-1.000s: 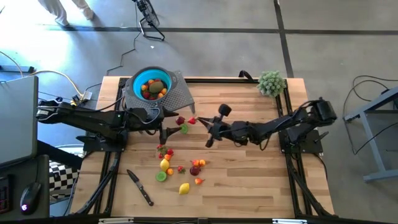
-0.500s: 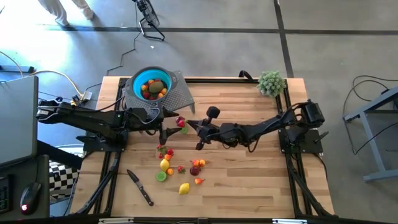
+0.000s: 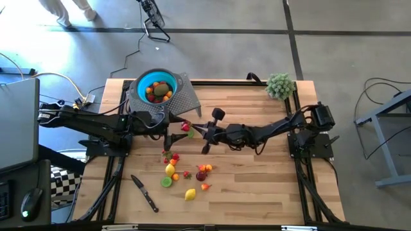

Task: Pick & Place Fruit
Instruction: Put the red strawberry into the blue strainer bowl on the shelf

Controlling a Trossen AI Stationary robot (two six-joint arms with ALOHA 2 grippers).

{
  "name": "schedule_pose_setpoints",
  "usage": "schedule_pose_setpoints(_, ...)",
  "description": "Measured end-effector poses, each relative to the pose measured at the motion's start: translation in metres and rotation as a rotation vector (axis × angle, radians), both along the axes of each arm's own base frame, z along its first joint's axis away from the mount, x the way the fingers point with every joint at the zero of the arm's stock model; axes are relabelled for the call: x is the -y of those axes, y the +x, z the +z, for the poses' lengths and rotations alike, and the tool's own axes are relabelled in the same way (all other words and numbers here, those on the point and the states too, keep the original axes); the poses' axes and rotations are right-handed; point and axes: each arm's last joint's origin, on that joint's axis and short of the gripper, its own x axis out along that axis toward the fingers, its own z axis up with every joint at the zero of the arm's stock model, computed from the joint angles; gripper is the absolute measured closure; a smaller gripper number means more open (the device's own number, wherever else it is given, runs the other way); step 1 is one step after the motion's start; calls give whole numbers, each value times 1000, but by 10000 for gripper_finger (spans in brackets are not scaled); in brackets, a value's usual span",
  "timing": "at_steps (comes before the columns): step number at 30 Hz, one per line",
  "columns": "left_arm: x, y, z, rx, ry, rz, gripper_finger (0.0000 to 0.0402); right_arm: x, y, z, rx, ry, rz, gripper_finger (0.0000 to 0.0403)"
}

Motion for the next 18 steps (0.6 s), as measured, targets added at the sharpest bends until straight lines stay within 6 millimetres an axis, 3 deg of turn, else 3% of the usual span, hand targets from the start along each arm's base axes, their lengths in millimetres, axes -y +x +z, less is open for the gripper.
schedule_pose_setpoints(7,0,5,5,71,21,-4,77,0,0,0,6,13,-11,399)
schedule_pose_setpoints(18,1,23,-6,73,21,-3,77,1,-1,-2,-20,7,-38,399)
